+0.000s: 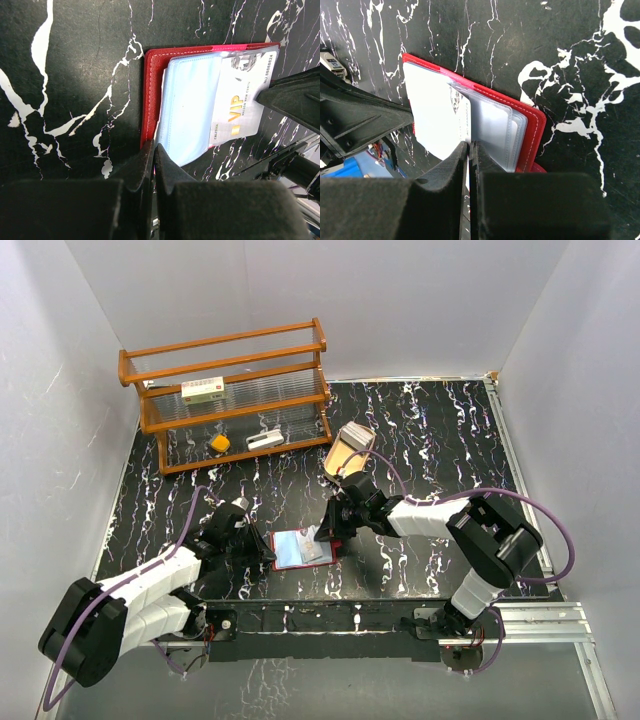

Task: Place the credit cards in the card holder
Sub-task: Insert the credit card into the card holder.

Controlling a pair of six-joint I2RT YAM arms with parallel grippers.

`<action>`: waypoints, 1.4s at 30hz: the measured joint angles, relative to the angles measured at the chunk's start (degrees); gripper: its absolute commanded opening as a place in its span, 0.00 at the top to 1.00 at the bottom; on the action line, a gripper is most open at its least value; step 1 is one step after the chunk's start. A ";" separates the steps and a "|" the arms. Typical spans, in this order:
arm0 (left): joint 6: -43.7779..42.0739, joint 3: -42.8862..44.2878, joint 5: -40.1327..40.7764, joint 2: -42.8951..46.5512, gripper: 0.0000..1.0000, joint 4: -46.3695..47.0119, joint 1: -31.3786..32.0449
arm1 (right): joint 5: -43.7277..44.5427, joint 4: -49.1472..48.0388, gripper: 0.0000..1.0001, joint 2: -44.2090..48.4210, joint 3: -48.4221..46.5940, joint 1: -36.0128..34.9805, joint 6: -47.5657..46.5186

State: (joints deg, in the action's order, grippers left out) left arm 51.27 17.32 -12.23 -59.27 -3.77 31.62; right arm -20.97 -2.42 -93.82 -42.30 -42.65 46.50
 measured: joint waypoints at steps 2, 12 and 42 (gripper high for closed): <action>0.00 0.00 -0.04 -0.07 1.00 0.11 0.00 | -0.22 -0.50 1.00 -0.11 0.02 0.00 0.15; 0.17 -0.04 -0.20 -0.15 1.00 0.33 0.00 | -1.73 -4.02 1.00 -2.14 0.13 -0.09 1.68; 3.37 -2.45 -2.82 0.20 1.00 4.57 0.00 | 5.70 -2.19 0.63 0.92 0.24 -3.85 3.04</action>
State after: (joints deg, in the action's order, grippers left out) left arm 54.63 14.87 -15.05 -59.07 0.80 31.62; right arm -15.27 -4.60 -92.90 -42.06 -46.50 49.54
